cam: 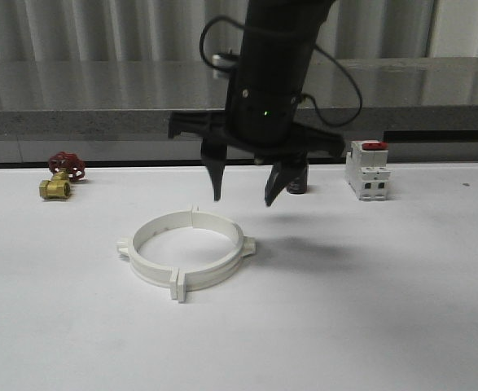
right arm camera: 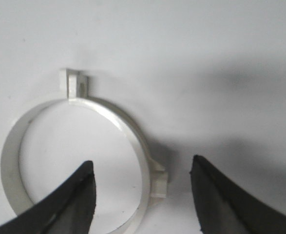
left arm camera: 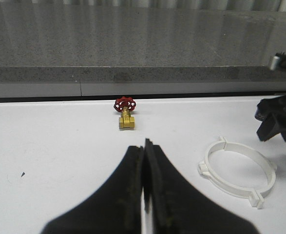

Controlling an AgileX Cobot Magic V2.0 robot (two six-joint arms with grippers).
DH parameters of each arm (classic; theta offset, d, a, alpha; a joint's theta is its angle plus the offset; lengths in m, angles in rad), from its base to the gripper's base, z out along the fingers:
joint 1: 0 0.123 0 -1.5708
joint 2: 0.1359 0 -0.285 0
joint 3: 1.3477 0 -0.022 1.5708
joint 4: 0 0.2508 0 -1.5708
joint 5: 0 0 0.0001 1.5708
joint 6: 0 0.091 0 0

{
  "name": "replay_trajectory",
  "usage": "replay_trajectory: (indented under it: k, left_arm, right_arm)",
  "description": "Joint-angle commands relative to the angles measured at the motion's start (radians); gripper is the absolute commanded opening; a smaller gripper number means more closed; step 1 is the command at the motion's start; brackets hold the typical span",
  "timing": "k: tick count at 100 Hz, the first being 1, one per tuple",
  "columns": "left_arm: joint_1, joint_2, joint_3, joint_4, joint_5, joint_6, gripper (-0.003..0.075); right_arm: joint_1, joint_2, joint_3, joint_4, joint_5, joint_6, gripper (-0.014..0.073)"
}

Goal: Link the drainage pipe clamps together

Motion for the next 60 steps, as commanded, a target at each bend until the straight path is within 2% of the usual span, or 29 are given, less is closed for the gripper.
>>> replay_trajectory:
  k: [1, 16, 30, 43, 60]
  left_arm:
    - [0.001, 0.011, -0.026, -0.017, -0.079, -0.001, -0.0021]
    - [0.001, 0.011, -0.026, -0.017, -0.079, -0.001, -0.0021]
    - [0.001, 0.011, -0.026, -0.017, -0.079, -0.001, -0.0021]
    - [0.001, 0.011, -0.026, -0.017, -0.079, -0.001, -0.0021]
    - [0.001, 0.011, -0.026, -0.017, -0.079, -0.001, -0.0021]
  right_arm:
    - [-0.038, -0.113, -0.029, -0.031, -0.021, -0.049, 0.0437]
    - [-0.11, -0.218, -0.028, -0.032, 0.014, -0.181, 0.0437]
    - [-0.177, -0.333, 0.009, -0.068, 0.027, -0.24, 0.0437]
    - [-0.246, -0.462, 0.13, -0.129, 0.025, -0.268, 0.0437]
    - [-0.346, -0.662, 0.335, -0.139, -0.008, -0.311, 0.0437]
